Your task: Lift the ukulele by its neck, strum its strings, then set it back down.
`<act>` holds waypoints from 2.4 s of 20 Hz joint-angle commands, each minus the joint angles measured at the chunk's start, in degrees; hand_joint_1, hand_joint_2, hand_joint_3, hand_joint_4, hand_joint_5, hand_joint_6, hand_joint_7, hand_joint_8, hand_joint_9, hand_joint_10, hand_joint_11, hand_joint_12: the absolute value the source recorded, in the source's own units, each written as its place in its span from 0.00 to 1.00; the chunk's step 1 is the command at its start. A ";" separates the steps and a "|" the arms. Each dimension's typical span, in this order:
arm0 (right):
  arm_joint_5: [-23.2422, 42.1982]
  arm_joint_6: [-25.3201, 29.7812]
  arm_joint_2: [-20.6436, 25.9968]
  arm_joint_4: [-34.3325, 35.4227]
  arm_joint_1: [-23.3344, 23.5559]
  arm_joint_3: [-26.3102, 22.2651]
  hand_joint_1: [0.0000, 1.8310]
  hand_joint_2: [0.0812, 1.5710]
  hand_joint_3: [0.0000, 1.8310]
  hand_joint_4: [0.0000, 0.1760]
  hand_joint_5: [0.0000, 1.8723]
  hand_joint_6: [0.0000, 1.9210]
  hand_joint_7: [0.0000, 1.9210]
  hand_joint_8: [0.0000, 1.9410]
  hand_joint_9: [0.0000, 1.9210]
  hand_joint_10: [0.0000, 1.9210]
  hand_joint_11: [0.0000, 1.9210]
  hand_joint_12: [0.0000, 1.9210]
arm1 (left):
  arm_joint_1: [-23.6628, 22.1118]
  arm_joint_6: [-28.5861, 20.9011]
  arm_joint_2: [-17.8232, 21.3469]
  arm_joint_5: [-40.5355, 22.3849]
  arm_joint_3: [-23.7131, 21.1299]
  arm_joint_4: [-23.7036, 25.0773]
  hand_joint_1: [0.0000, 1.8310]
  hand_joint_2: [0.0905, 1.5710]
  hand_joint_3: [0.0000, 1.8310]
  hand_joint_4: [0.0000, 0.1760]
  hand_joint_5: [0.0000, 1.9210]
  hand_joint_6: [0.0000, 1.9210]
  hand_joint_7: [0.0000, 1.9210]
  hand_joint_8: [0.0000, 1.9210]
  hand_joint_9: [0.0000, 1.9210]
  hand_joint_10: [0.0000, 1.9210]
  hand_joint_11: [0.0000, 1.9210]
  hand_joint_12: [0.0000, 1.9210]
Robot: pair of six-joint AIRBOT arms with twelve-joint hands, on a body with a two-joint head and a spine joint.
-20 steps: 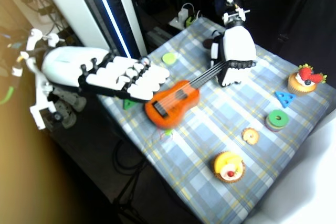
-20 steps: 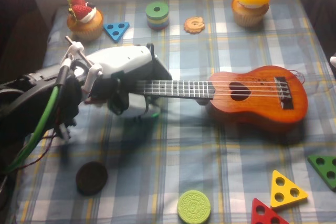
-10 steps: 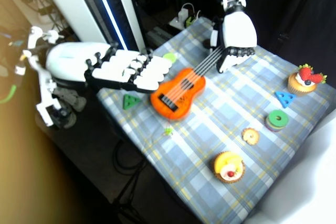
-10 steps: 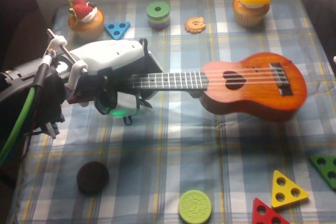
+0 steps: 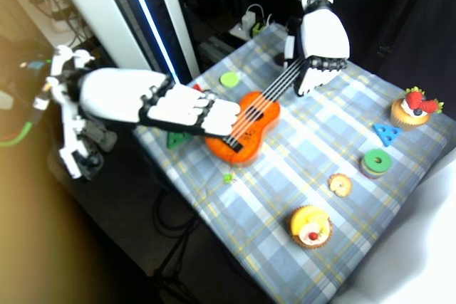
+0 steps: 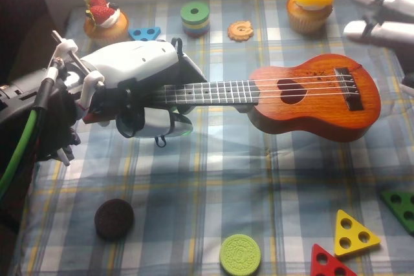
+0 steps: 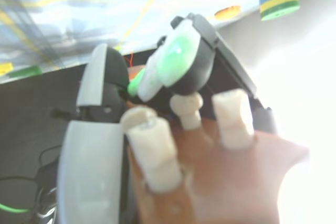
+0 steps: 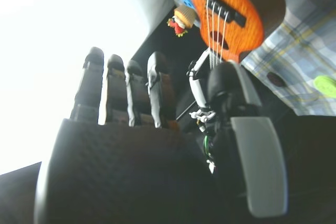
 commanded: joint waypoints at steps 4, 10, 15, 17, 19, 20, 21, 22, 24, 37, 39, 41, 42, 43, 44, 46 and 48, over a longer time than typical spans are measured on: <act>-0.85 -0.01 -1.46 -2.94 4.67 0.84 0.59 0.71 0.46 0.27 0.23 0.01 0.01 0.00 0.00 0.00 0.00 0.21 | -0.72 -0.64 0.39 -7.05 -0.39 0.64 0.70 0.76 0.00 0.00 0.49 1.00 0.63 1.00 0.74 1.00 0.80 1.00; -5.12 0.85 -3.55 -6.76 6.86 1.45 0.42 0.78 0.40 0.00 0.21 0.00 0.00 0.00 0.00 0.00 0.00 0.00 | -0.72 -0.80 0.39 -7.39 -0.59 0.96 0.70 0.75 0.00 0.00 0.48 1.00 0.62 1.00 0.74 1.00 0.79 1.00; -4.92 15.48 -3.83 -16.02 6.86 3.06 0.52 0.70 0.45 0.16 0.28 0.01 0.00 0.00 0.00 0.00 0.00 0.00 | -0.41 -1.02 0.46 -7.72 -0.48 0.95 0.71 0.76 0.00 0.00 0.47 1.00 0.61 1.00 0.74 1.00 0.78 1.00; -3.92 16.09 -2.79 -16.78 6.86 2.23 0.53 0.70 0.45 0.09 0.31 0.01 0.00 0.00 0.00 0.00 0.00 0.00 | -0.39 -1.15 0.42 -7.66 -0.25 0.87 0.69 0.76 0.00 0.00 0.47 1.00 0.61 1.00 0.74 1.00 0.79 1.00; -1.87 19.73 -1.18 -18.98 6.86 1.64 0.59 0.70 0.44 0.00 0.36 0.02 0.00 0.00 0.00 0.00 0.00 0.00 | -0.36 -1.16 0.36 -7.53 0.09 0.28 0.71 0.75 0.00 0.00 0.48 1.00 0.62 1.00 0.75 1.00 0.81 1.00; -0.68 20.86 -0.37 -19.40 6.85 1.41 0.58 0.72 0.39 0.00 0.38 0.03 0.02 0.00 0.00 0.00 0.00 0.00 | -0.26 -1.17 0.30 -7.36 0.32 -0.08 0.70 0.76 0.00 0.00 0.48 1.00 0.62 1.00 0.74 1.00 0.80 1.00; 0.38 20.91 0.48 -19.40 6.85 0.98 0.55 0.75 0.36 0.00 0.41 0.03 0.04 0.00 0.00 0.00 0.00 0.00 | -0.18 -1.18 0.22 -7.22 0.47 -0.32 0.68 0.77 0.00 0.00 0.48 1.00 0.62 1.00 0.75 1.00 0.80 1.00; 1.82 20.90 1.29 -19.39 6.85 0.68 0.54 0.75 0.36 0.00 0.43 0.03 0.06 0.00 0.00 0.00 0.00 0.00 | -0.08 -1.18 0.13 -7.14 0.57 -0.53 0.68 0.77 0.00 0.00 0.48 1.00 0.62 1.00 0.75 1.00 0.79 1.00; 4.31 20.06 2.61 -17.78 6.85 0.32 0.58 0.77 0.21 0.00 0.30 0.05 0.06 0.01 0.13 0.03 0.00 0.47 | 0.33 -1.19 -0.25 -6.64 0.84 -0.86 0.69 0.76 0.00 0.00 0.49 1.00 0.63 1.00 0.75 1.00 0.80 1.00; 8.54 11.78 3.20 -8.26 6.85 -0.60 0.53 0.92 0.01 0.03 0.10 0.00 0.03 0.00 0.00 0.00 0.00 0.00 | 1.10 1.71 -2.27 -1.35 2.79 -2.47 0.55 0.80 0.01 0.00 0.35 0.77 0.21 0.98 0.25 1.00 0.31 1.00; 8.83 11.76 3.38 -8.05 6.84 -0.68 0.52 0.93 0.01 0.00 0.10 0.00 0.04 0.00 0.00 0.00 0.00 0.00 | 1.10 1.87 -1.72 -1.99 2.31 -2.47 0.50 0.74 0.00 0.00 0.16 0.32 0.14 0.55 0.10 0.81 0.08 1.00; 9.16 11.58 3.48 -7.74 6.84 -0.71 0.55 0.94 0.01 0.00 0.12 0.00 0.06 0.00 0.03 0.01 0.03 0.02 | 1.16 1.88 -0.99 -2.84 1.67 -2.39 0.42 0.77 0.00 0.00 0.14 0.08 0.11 0.26 0.04 0.59 0.00 0.96; 9.44 11.38 3.57 -7.46 6.83 -0.74 0.58 0.93 0.00 0.00 0.13 0.00 0.06 0.00 0.05 0.00 0.01 0.15 | 1.30 1.88 -0.46 -3.65 1.20 -2.39 0.38 0.77 0.00 0.00 0.12 0.03 0.12 0.13 0.04 0.50 0.00 0.94; 9.80 11.18 3.76 -7.18 6.83 -0.86 0.60 0.91 0.00 0.03 0.14 0.00 0.08 0.00 0.07 0.00 0.00 0.26 | 1.41 1.88 0.27 -4.49 0.50 -2.37 0.36 0.76 0.00 0.00 0.11 0.01 0.11 0.06 0.03 0.41 0.00 0.88; 10.50 10.71 4.17 -6.77 6.78 -1.17 0.60 0.91 0.00 0.10 0.13 0.00 0.07 0.00 0.07 0.00 0.00 0.30 | 1.60 1.83 1.52 -6.05 -0.63 -2.40 0.32 0.75 0.00 0.13 0.05 0.00 0.06 0.01 0.01 0.26 0.00 0.73; 12.04 9.38 5.02 -5.80 6.41 -1.93 0.62 0.90 0.00 0.09 0.09 0.00 0.05 0.00 0.06 0.00 0.00 0.29 | 2.04 -3.48 4.26 -9.70 -2.50 0.70 0.34 0.69 0.00 0.25 0.02 0.00 0.00 0.00 0.00 0.02 0.00 0.28; 13.88 8.95 5.58 -4.83 5.50 -2.33 0.47 0.89 0.00 0.15 0.03 0.00 0.01 0.00 0.04 0.00 0.00 0.29 | 2.96 -9.69 7.24 -14.97 -4.24 3.71 0.30 0.70 0.01 0.21 0.00 0.00 0.00 0.00 0.00 0.00 0.00 0.01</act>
